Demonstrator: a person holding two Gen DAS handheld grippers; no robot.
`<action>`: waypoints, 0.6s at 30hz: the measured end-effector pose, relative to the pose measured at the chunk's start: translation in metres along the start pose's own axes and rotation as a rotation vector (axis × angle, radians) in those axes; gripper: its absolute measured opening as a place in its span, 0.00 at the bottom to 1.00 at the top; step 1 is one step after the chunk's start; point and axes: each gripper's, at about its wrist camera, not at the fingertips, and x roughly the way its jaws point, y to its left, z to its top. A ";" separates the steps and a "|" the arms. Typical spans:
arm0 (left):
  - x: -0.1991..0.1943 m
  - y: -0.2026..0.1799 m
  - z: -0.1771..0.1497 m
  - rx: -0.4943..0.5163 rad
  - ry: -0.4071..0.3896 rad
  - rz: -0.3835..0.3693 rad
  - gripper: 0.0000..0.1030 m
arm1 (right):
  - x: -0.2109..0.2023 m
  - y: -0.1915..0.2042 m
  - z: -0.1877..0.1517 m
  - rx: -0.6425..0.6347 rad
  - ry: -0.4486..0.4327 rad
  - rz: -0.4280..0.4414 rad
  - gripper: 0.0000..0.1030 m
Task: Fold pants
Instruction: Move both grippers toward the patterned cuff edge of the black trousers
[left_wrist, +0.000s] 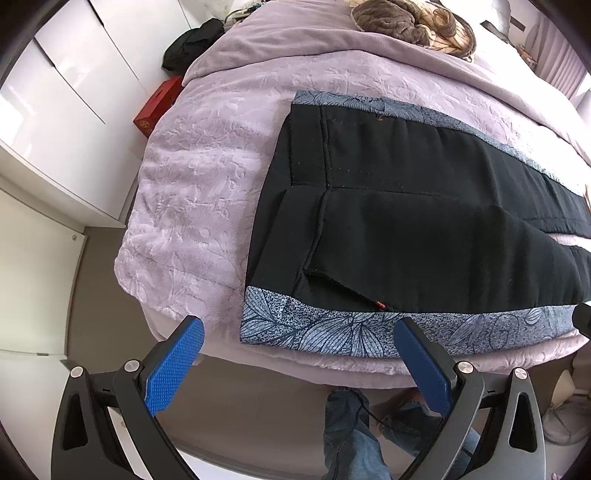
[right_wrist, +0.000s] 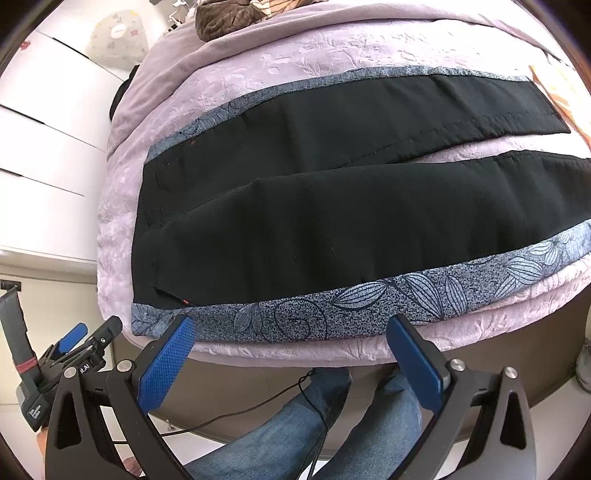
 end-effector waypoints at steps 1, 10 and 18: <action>0.000 0.000 0.000 0.001 0.001 0.001 1.00 | 0.001 0.000 0.000 0.000 0.002 -0.001 1.00; 0.009 -0.004 -0.001 0.019 0.018 0.008 1.00 | 0.008 -0.001 -0.008 0.018 0.019 -0.006 1.00; 0.025 -0.009 -0.003 0.033 0.050 0.007 1.00 | 0.021 -0.002 -0.011 0.010 0.031 0.016 1.00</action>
